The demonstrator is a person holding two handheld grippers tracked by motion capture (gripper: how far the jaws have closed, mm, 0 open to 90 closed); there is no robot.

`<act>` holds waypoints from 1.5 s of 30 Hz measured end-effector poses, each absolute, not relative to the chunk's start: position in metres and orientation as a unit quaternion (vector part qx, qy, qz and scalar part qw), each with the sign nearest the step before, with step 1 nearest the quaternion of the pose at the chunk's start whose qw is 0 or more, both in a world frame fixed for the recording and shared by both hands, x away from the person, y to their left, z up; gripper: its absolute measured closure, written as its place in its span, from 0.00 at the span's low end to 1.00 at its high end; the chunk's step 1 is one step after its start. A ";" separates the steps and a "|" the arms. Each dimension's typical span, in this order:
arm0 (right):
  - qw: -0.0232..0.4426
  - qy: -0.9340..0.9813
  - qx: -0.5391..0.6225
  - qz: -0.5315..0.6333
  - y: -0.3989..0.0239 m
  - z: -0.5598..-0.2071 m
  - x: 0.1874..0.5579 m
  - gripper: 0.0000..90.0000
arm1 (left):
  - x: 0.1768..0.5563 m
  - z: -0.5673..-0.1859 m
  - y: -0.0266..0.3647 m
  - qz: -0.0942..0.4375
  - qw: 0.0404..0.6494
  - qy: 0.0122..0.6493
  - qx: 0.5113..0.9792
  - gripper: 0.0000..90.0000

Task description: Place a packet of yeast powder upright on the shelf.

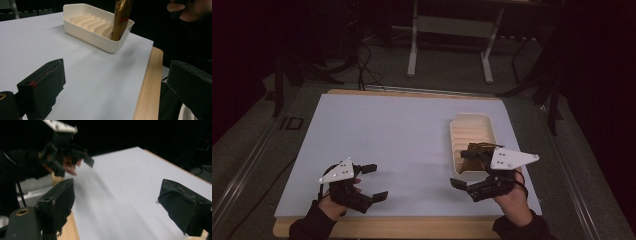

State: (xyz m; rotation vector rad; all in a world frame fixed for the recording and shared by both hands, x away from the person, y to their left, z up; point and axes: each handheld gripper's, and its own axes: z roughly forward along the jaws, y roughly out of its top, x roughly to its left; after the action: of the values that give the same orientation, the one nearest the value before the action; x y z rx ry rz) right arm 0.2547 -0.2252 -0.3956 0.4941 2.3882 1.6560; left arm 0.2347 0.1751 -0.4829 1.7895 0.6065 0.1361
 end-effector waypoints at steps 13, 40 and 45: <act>0.077 0.821 0.191 0.533 -0.220 -0.434 0.251 0.13 | 0.234 -0.483 0.176 0.058 0.586 0.259 0.765 0.03; 0.079 0.845 0.214 0.484 -0.237 -0.476 0.230 0.13 | 0.233 -0.484 0.174 0.064 0.583 0.250 0.771 0.03; 0.087 0.848 0.216 0.476 -0.241 -0.479 0.226 0.15 | 0.233 -0.485 0.175 0.065 0.582 0.249 0.771 0.03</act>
State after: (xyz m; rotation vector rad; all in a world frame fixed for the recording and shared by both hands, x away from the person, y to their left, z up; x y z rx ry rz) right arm 0.2257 -0.2413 -0.4786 0.6432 2.5248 1.4187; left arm 0.2327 0.1746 -0.4847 1.8009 0.5814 0.1526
